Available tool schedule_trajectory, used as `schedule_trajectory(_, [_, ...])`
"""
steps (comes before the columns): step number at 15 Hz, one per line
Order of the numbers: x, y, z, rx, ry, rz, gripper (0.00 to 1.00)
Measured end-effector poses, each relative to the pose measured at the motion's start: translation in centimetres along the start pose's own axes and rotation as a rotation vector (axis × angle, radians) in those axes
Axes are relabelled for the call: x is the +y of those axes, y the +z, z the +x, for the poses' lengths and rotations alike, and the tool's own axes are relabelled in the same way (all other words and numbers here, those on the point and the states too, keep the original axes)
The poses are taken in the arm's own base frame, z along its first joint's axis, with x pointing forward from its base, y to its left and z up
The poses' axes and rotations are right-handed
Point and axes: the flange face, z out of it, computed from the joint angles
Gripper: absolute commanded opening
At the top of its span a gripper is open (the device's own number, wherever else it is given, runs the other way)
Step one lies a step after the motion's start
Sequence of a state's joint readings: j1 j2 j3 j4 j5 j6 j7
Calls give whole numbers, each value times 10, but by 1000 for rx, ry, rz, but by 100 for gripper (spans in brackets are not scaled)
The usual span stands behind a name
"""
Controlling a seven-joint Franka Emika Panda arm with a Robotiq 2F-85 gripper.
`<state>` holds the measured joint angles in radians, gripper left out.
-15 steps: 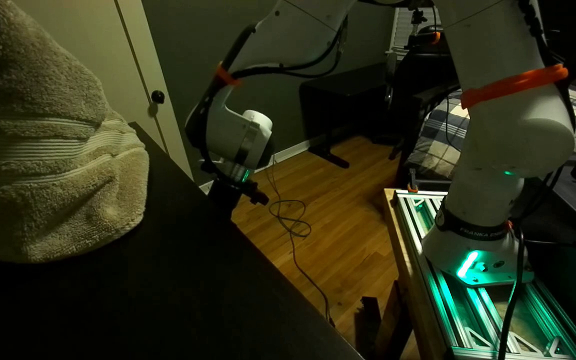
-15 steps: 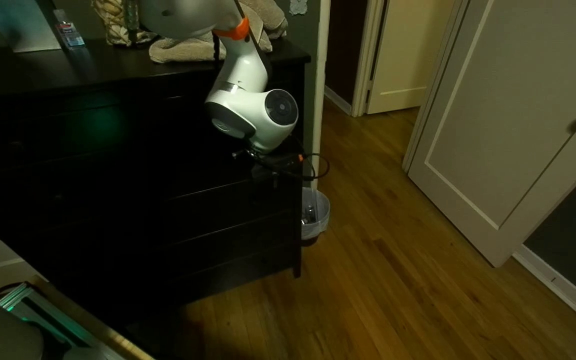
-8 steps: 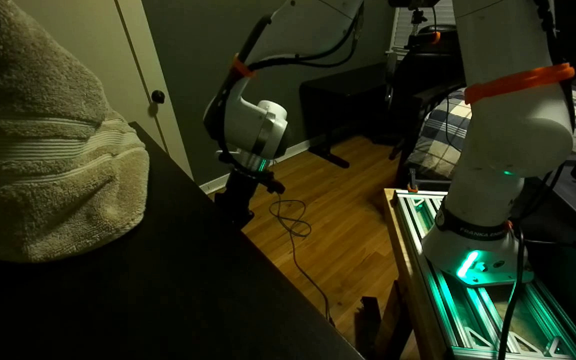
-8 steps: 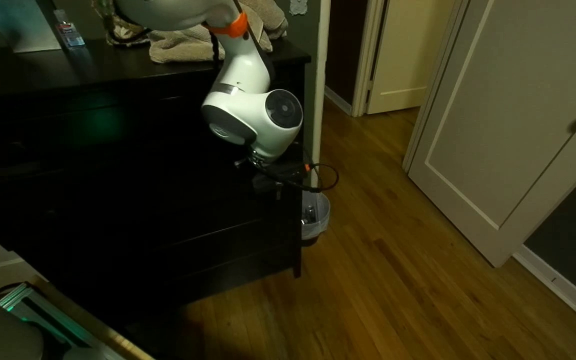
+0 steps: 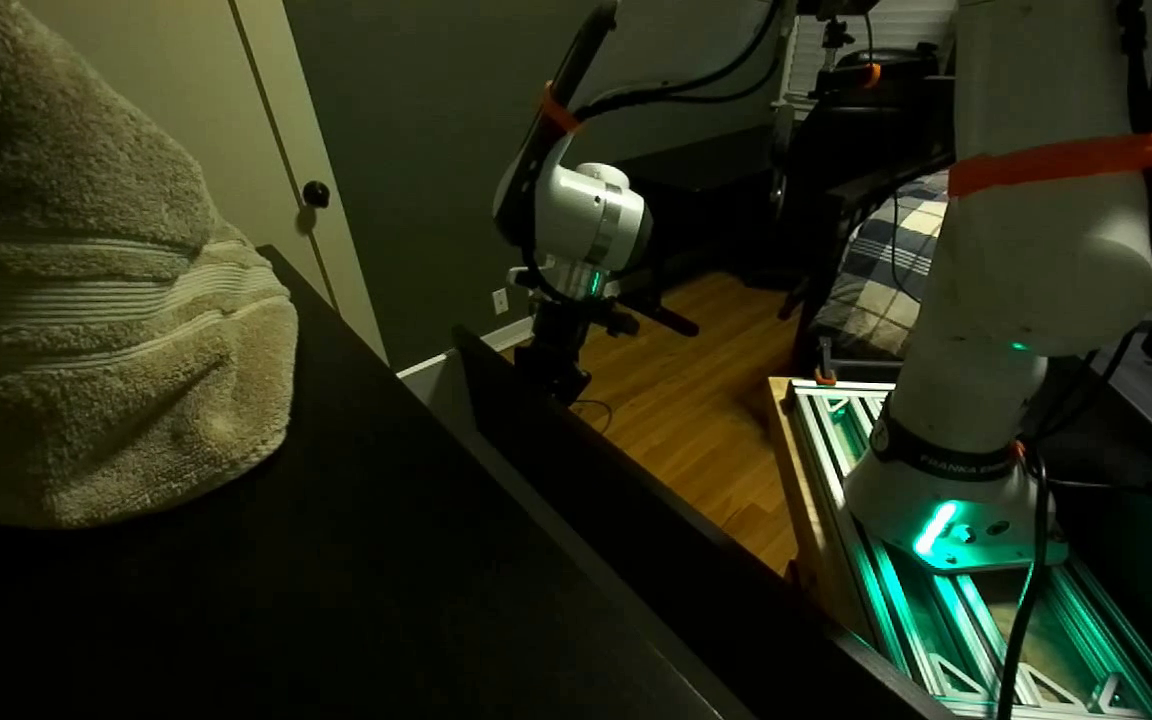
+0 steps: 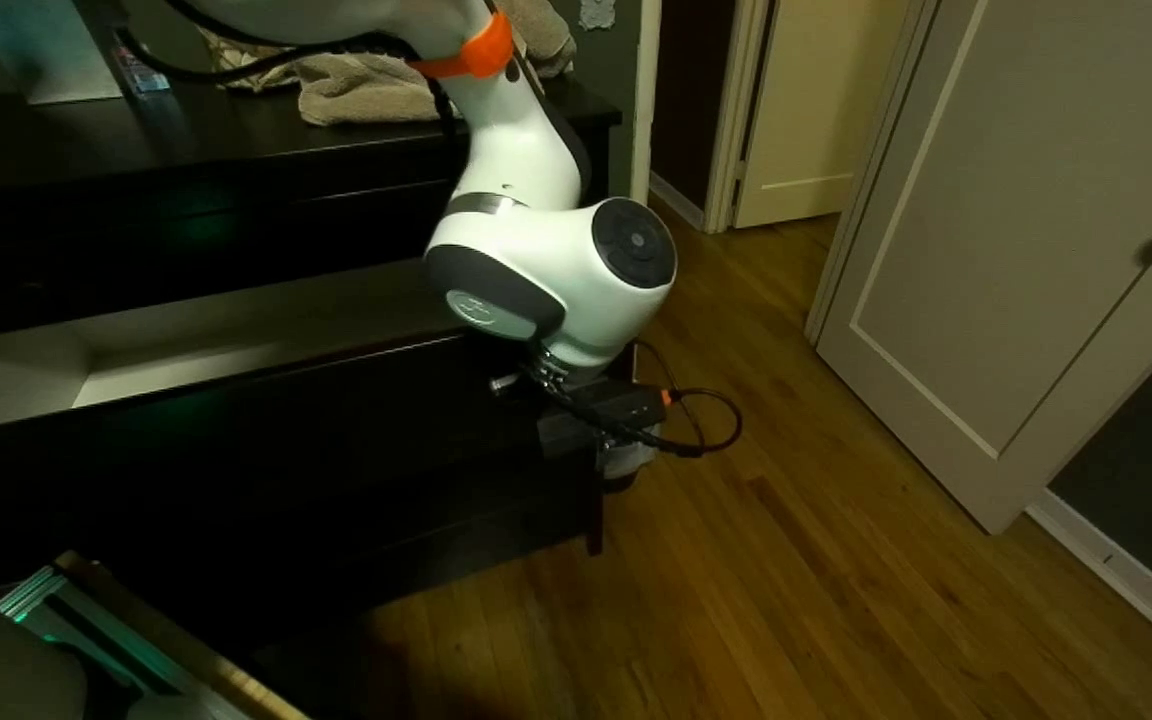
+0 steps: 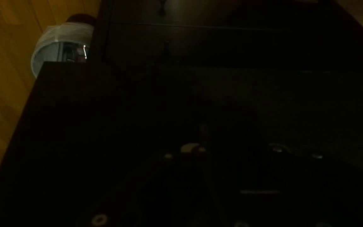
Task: Open the drawer
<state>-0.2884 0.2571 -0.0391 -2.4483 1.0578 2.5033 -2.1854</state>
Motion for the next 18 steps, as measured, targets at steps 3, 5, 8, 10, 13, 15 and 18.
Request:
schedule_trajectory(3, [5, 1, 8, -41, 3, 21, 8])
schedule_trajectory(5, [7, 1, 12, -69, 0, 34, 57])
schedule_trajectory(8, [11, -6, 11, -117, 4, 41, 78])
schedule_trajectory(10, [13, -16, 8, -156, 9, 39, 94])
schedule_trajectory(13, [5, -35, 20, -209, 14, 30, 100])
schedule_trajectory(15, [-7, -48, 37, -233, 6, 19, 100])
schedule_trajectory(18, [-34, -57, 75, -236, -36, 44, 100])
